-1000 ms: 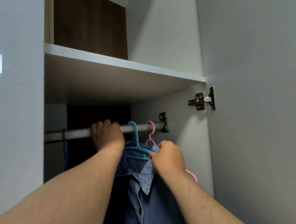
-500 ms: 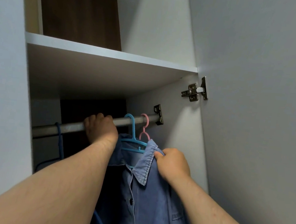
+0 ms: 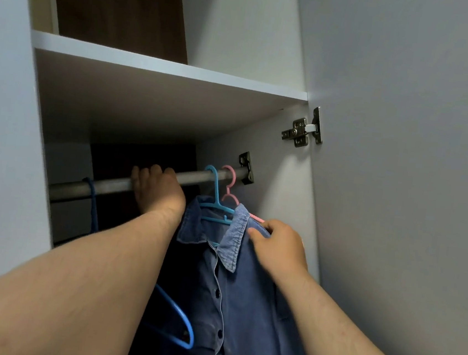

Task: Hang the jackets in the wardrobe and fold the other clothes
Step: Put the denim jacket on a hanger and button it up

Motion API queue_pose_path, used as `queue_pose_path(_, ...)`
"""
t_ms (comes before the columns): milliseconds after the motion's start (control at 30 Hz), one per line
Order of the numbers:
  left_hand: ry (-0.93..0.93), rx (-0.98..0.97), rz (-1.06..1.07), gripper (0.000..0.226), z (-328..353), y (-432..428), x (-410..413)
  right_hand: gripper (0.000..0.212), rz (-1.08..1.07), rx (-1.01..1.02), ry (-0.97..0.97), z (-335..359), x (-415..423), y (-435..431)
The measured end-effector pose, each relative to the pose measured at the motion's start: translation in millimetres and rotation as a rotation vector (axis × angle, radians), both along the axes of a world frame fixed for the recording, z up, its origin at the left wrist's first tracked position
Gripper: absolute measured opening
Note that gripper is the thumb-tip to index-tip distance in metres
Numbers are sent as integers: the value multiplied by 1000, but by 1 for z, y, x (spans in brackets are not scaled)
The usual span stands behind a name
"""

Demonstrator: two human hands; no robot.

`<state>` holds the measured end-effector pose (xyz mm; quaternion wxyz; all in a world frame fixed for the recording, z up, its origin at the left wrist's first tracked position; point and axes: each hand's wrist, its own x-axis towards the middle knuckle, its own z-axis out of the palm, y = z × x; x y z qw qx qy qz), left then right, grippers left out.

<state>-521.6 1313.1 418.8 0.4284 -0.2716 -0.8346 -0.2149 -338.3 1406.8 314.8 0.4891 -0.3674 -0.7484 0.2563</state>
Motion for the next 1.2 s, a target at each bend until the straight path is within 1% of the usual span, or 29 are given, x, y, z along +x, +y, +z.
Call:
queue_pose_path(67,-7,-23,-2,35,-1,0,6,19,-13,42,56,-6,7,-11)
queue_pose_path(133,-35,-58,-15,42,-2,-2,13,28,-50,139,70,-11,13,-20)
queue_pose_path(200,-81,-77,-35,47,-3,-6,22,37,-57,184,89,-13,20,-30)
queue_pose_path(233,-90,-73,-49,47,-5,-8,28,38,-52,200,85,-13,24,-35)
queue_pose_path(367,-123,-80,-123,46,-16,-20,57,32,-25,247,10,-14,38,-52)
queue_pose_path(433,-145,-61,-208,42,-22,-30,74,33,-9,246,-10,-13,47,-62)
queue_pose_path(533,-198,-35,-407,32,-33,-56,99,42,2,265,-19,-13,64,-78)
queue_pose_path(600,-232,-50,-536,30,-45,-78,113,52,17,305,-128,-17,75,-89)
queue_pose_path(700,-198,-121,-655,40,-66,-117,134,66,28,356,-308,-32,91,-105)
queue_pose_path(833,-38,-236,-646,56,-106,-164,156,67,19,369,-403,-60,114,-125)
queue_pose_path(933,-3,-301,-607,56,-133,-185,168,67,25,364,-438,-73,128,-140)
queue_pose_path(1000,-5,-321,-595,52,-149,-196,174,66,30,363,-455,-78,138,-149)
queue_pose_path(1067,-27,-331,-590,52,-163,-205,177,63,40,383,-461,-83,146,-157)
queue_pose_path(1200,-75,-256,-630,54,-179,-214,175,59,47,397,-446,-95,158,-170)
